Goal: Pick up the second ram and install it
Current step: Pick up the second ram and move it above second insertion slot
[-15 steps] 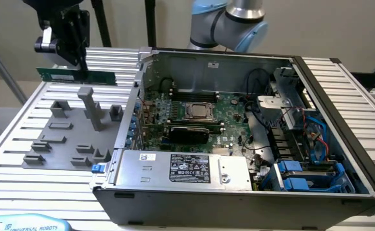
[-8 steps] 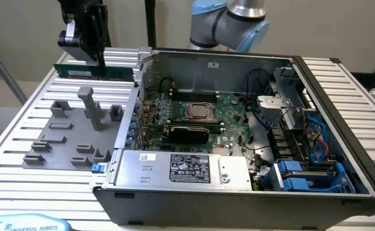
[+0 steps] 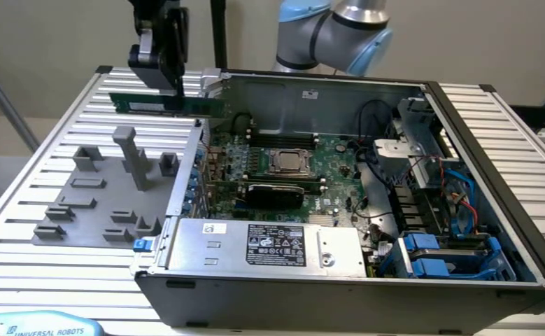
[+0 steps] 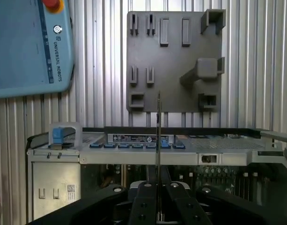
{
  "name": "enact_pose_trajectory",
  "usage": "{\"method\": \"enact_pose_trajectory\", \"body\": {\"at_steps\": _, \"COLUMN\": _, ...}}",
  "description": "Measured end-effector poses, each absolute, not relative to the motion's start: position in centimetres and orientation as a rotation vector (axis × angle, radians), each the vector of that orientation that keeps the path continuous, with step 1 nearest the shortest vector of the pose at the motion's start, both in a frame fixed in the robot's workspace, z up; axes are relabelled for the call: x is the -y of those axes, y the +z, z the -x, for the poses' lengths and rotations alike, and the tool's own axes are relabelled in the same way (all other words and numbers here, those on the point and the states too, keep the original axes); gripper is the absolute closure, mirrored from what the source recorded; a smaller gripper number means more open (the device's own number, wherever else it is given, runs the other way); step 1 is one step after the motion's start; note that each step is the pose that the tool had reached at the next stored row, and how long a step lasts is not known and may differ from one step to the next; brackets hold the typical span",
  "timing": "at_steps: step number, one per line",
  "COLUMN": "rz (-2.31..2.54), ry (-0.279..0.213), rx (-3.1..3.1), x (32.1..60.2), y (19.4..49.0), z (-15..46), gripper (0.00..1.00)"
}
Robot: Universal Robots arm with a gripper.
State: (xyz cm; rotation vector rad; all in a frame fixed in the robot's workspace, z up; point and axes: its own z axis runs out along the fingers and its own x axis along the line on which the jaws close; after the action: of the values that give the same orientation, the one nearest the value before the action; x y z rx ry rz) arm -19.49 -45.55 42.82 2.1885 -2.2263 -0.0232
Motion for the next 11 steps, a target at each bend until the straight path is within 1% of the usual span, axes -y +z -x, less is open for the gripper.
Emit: {"method": "enact_pose_trajectory", "body": {"at_steps": 11, "rz": -2.189, "ry": -0.024, "rx": 2.226, "x": 45.1, "y": 42.5, "z": 14.5, "gripper": 0.86}}
